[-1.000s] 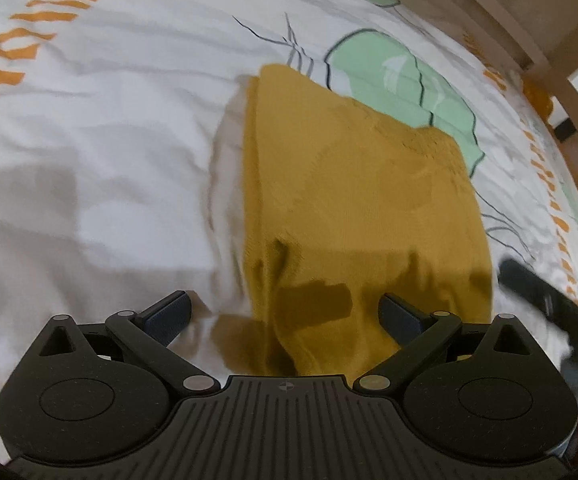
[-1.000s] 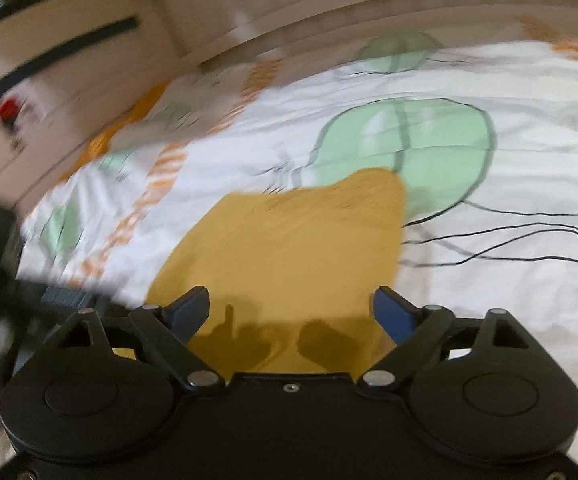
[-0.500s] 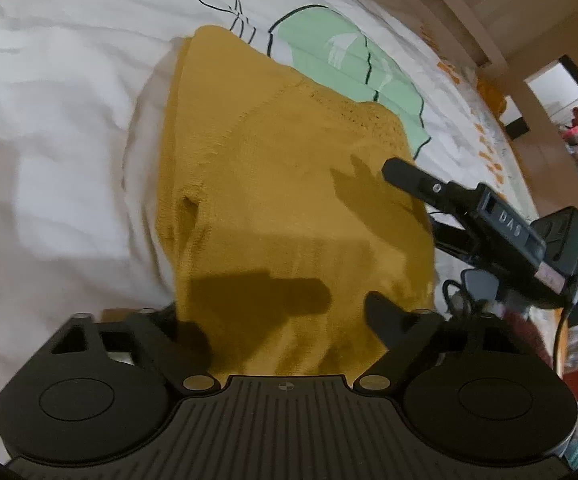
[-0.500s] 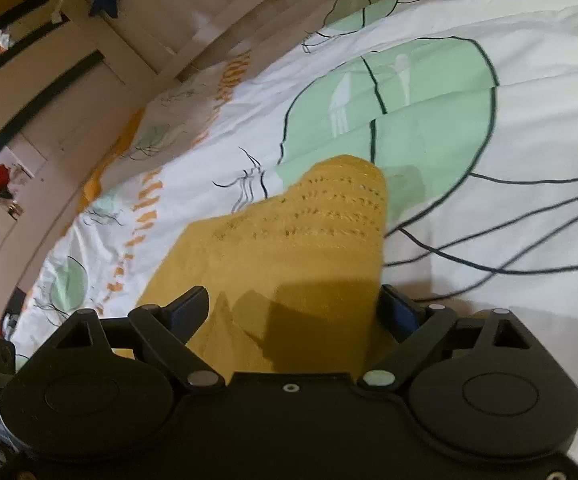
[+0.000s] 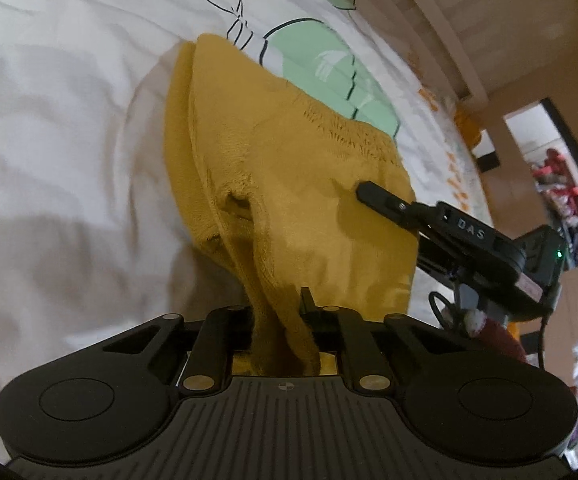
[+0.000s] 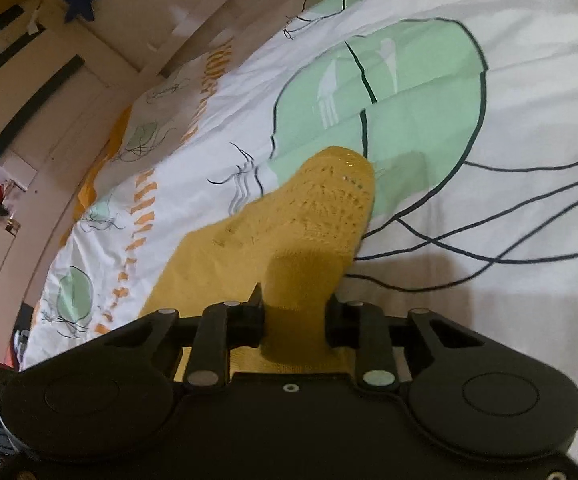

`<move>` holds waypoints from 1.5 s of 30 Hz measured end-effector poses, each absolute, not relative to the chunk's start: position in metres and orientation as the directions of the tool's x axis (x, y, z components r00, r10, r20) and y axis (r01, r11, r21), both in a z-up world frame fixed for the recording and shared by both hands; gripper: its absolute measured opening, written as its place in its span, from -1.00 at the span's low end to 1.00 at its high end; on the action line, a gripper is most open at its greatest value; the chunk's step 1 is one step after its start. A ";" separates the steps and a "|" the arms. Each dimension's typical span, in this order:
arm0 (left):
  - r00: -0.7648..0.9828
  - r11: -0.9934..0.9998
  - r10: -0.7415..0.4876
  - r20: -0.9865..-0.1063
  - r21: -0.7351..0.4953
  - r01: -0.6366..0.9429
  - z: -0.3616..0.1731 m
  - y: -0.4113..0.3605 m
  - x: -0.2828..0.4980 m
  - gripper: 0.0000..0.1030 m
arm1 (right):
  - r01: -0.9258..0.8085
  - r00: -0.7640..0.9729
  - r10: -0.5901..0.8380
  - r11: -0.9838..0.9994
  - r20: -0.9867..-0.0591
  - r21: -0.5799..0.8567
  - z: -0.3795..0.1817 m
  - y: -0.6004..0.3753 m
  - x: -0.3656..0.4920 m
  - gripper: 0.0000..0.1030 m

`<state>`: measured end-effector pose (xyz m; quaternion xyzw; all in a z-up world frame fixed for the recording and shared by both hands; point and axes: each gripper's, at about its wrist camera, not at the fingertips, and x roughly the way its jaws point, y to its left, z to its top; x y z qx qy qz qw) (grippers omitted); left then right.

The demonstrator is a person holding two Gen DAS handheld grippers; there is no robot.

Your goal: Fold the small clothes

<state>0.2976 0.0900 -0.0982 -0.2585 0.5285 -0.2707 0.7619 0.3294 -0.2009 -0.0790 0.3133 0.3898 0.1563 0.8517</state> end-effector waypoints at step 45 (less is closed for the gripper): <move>0.599 0.891 -0.452 -0.661 -0.294 0.346 -0.051 0.029 0.017 -0.45 | -0.024 0.721 0.347 0.878 -0.600 0.478 -0.025 -0.229 0.042 -0.01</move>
